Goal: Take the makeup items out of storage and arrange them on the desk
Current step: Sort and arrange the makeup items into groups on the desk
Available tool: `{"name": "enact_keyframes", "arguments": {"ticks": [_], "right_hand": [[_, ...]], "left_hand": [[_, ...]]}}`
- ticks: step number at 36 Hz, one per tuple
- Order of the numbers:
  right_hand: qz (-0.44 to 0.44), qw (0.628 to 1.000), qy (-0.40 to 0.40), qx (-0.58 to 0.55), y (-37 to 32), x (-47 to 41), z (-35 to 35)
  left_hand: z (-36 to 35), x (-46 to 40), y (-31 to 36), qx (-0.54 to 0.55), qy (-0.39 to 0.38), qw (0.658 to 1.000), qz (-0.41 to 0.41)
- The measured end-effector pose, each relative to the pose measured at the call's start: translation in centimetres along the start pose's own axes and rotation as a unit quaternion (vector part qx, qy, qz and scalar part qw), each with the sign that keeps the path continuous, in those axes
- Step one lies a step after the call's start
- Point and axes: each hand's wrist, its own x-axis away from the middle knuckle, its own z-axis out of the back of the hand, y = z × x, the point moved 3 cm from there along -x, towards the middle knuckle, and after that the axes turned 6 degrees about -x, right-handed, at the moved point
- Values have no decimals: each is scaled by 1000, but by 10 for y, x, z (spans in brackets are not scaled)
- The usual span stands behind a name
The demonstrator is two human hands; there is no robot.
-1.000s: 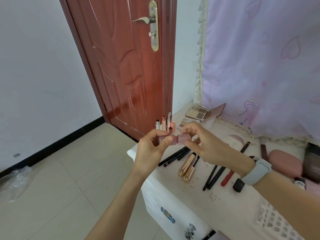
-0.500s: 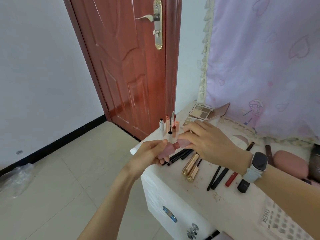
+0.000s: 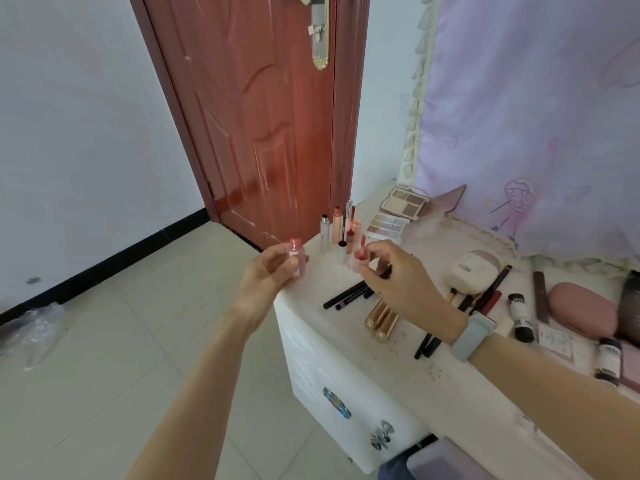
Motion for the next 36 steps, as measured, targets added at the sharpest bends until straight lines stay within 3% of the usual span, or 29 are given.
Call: {"name": "enact_keyframes", "arguments": {"ticks": [5,10,17,36], "right_hand": [[-4,998,17,66,-4,-6,-28],[-42,985,42,165,2,-14,-49],[-46,963,58,257,7,-21,-54],[-43,940,-10,338,-2,-22,-51]], "left_hand": [[-1,-13,7,-117,26,990,-73],[-2,-28,-2,-156,0,986,-54],[-1,-41,-6,-233,1,967,-97],[-6,-51,-16,-273,26,957,-96]]}}
